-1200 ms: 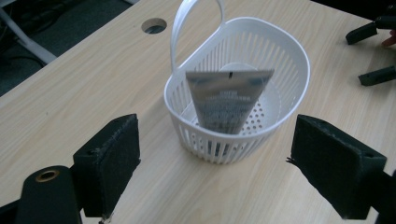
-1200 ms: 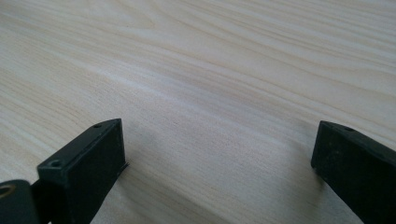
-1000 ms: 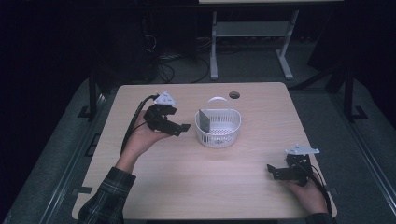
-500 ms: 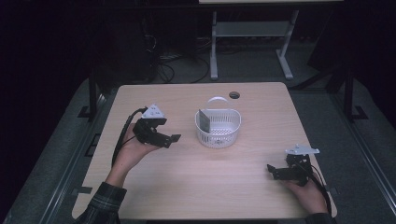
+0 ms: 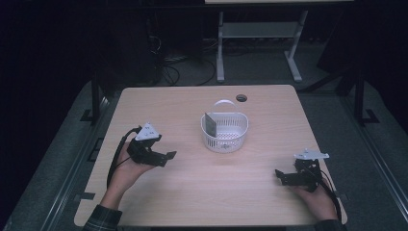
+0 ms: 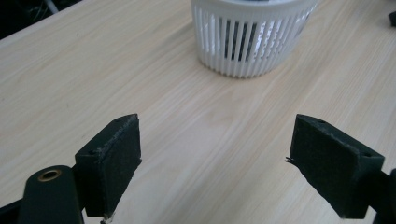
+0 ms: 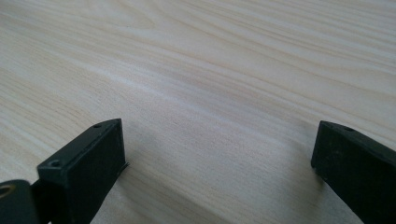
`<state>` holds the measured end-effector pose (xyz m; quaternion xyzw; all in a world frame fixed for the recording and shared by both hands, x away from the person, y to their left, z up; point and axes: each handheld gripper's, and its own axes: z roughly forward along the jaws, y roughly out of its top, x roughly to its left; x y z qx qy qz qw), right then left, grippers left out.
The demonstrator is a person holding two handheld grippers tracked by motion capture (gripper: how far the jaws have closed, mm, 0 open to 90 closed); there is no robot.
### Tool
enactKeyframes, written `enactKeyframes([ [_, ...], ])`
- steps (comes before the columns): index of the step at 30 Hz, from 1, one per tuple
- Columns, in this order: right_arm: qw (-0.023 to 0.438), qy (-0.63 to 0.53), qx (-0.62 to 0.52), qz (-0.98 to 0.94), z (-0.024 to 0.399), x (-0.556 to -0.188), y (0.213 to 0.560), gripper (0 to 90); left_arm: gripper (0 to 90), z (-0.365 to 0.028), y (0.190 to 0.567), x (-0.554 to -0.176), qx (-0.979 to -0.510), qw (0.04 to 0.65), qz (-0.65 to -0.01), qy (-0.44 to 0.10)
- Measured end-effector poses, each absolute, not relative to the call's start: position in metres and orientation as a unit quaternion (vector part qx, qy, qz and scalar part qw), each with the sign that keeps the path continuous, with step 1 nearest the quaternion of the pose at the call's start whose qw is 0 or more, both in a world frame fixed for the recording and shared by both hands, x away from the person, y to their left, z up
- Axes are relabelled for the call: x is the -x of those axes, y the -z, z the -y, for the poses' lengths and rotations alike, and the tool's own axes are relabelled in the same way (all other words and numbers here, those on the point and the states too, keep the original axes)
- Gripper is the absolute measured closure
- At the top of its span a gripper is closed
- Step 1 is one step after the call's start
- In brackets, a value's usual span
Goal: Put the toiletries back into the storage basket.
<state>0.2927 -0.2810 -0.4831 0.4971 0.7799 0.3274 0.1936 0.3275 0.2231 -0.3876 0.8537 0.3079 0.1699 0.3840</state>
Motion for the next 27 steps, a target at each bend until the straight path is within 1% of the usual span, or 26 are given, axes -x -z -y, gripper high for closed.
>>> enactKeyframes([
  [14, 0.194, -0.327, -0.497, -0.780, 0.281, -0.293, 0.483, 2.3, 15.4, -0.245, 0.417, -0.304, -0.849, 0.385, -0.317, -0.174],
  [27, 0.194, -0.327, -0.497, -0.780, 0.281, -0.293, 0.483, 2.3, 15.3, -0.259, 0.454, -0.289, -0.857, 0.358, -0.330, -0.171],
])
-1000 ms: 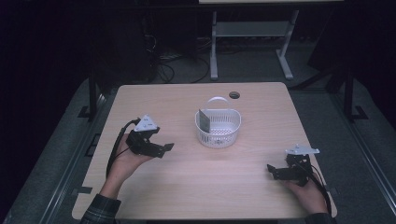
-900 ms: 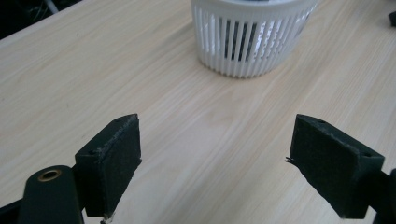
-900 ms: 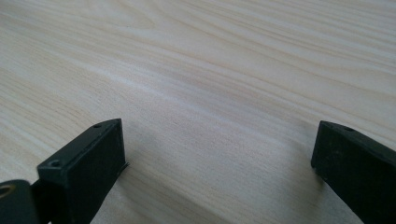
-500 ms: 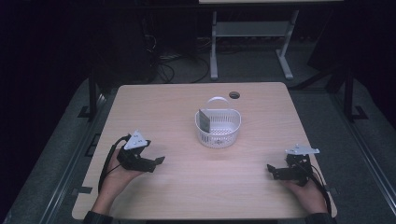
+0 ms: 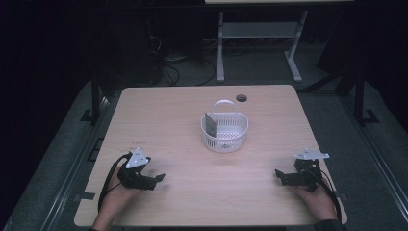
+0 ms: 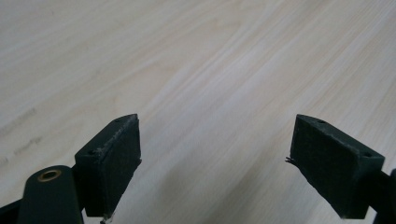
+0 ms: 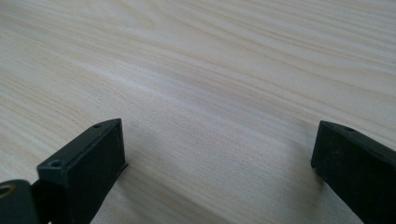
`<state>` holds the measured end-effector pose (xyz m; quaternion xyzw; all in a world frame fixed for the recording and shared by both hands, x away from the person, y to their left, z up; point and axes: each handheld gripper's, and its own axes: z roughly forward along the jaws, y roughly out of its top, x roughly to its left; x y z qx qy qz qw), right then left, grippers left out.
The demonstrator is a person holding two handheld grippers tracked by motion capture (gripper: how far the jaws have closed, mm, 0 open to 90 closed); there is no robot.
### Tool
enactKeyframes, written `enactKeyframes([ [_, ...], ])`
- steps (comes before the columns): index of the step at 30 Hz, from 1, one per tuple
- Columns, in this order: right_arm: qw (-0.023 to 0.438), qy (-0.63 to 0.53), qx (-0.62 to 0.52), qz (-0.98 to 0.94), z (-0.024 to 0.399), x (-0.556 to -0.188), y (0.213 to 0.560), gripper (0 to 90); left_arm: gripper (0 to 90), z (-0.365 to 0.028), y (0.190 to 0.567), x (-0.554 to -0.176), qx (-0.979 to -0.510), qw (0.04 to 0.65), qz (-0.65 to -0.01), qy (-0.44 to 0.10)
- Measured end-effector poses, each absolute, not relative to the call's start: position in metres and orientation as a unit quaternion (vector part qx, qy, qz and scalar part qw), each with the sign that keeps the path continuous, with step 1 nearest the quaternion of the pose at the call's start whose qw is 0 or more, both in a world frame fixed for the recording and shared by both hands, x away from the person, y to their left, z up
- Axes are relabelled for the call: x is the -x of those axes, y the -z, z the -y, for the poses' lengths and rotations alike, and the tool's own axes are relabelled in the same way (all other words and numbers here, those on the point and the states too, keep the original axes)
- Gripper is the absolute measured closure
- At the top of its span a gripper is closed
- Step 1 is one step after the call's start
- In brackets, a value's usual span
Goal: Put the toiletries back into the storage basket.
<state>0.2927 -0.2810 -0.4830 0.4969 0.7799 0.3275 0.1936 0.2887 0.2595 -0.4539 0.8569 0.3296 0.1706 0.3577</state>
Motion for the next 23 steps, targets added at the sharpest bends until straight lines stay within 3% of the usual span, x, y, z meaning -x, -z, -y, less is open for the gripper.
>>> enactKeyframes([
  [23, 0.193, -0.328, -0.497, -0.780, 0.281, -0.293, 0.483, 2.3, 12.6, -0.274, 0.475, -0.287, -0.846, 0.361, -0.360, -0.159],
])
